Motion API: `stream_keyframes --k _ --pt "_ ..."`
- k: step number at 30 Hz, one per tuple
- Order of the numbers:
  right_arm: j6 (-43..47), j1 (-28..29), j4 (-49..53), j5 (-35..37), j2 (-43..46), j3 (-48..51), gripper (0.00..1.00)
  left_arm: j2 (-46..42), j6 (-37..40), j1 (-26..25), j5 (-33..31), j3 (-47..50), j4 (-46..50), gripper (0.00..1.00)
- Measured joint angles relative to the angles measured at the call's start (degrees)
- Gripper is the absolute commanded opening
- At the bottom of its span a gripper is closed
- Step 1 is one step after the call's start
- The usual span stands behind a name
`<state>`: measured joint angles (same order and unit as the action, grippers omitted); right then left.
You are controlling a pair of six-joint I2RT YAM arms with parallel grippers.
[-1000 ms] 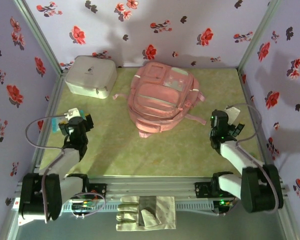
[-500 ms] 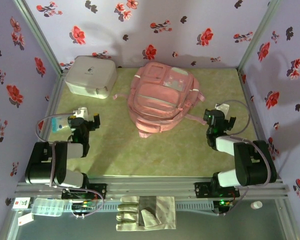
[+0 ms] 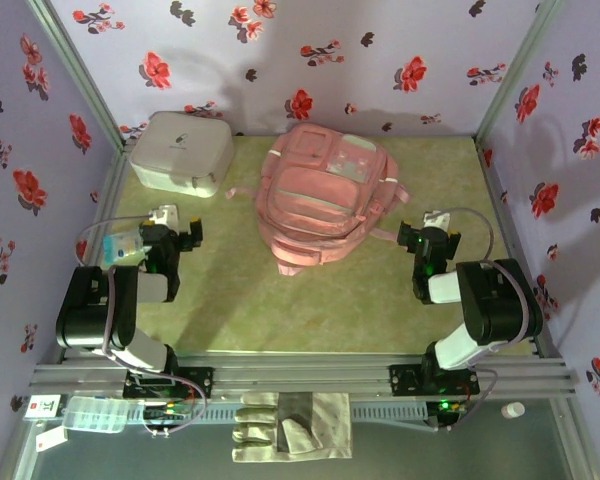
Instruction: Pack the student bag
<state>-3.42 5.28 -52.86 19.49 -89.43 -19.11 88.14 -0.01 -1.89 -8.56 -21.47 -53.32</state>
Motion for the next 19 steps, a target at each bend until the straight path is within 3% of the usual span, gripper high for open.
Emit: stream_keyframes --k 19 --pt "-1.73 -2.58 0.7 -0.02 0.0 -1.14 0.99 0.0 0.0 0.31 0.28 -0.24 2.21 1.0"
